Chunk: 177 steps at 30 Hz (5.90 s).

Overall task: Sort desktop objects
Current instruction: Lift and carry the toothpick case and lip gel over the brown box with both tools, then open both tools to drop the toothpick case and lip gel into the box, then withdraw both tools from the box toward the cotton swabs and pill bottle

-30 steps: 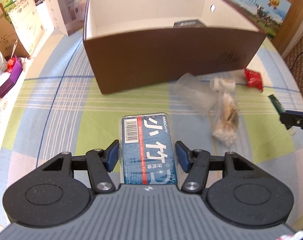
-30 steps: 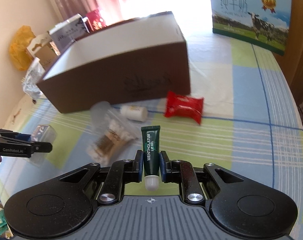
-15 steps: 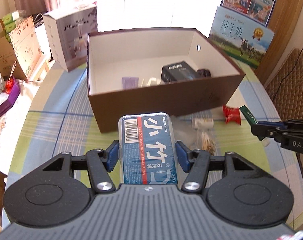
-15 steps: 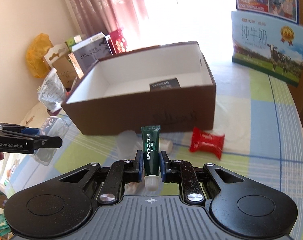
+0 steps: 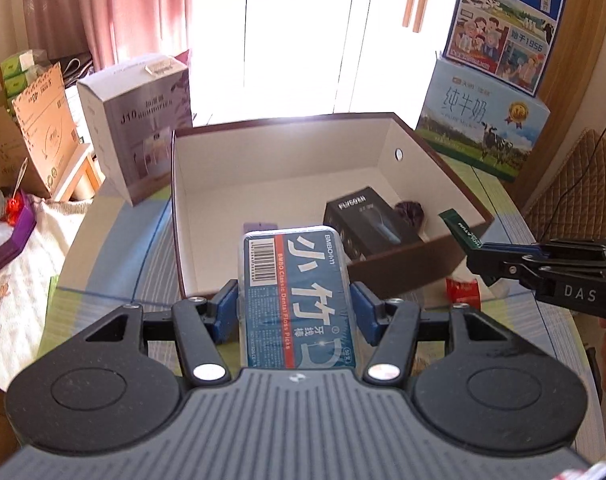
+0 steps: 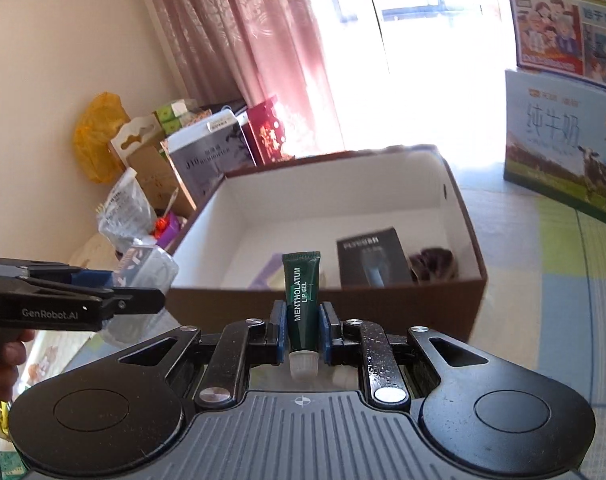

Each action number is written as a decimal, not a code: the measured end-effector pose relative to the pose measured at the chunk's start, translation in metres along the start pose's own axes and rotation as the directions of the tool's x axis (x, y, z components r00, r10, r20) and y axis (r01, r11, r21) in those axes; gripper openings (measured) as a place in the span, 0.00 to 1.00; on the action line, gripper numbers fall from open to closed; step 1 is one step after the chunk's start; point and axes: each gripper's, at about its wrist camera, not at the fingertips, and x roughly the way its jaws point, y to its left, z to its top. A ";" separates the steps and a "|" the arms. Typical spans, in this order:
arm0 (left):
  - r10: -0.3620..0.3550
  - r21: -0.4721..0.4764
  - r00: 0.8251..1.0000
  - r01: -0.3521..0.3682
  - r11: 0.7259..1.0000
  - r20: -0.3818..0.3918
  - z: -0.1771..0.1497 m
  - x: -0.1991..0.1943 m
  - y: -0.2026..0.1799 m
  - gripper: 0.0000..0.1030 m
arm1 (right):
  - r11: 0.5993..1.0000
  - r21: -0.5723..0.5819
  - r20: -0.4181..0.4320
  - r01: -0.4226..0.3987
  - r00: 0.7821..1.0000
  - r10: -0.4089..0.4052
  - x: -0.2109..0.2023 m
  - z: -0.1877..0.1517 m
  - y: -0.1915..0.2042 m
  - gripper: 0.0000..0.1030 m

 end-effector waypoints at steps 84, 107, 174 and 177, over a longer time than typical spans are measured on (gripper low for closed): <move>0.129 0.038 0.987 -0.126 0.991 -0.095 0.093 0.154 0.056 0.83 | 0.998 -0.018 -0.139 0.057 0.989 -0.059 0.171 0.093 -0.040 0.92; 0.121 -0.032 0.992 -0.123 0.992 -0.040 0.022 0.021 0.013 0.87 | 0.994 -0.045 0.011 0.101 0.995 -0.100 0.032 0.031 -0.001 0.98; 0.020 0.111 0.982 0.001 0.994 -0.189 -0.112 0.000 -0.093 0.86 | 0.973 -0.005 -0.191 0.230 0.955 -0.227 -0.061 -0.120 -0.033 0.98; 0.023 0.140 0.982 0.004 0.990 -0.189 -0.114 0.008 -0.096 0.85 | 0.969 0.008 -0.197 0.248 0.950 -0.241 -0.060 -0.122 -0.040 0.98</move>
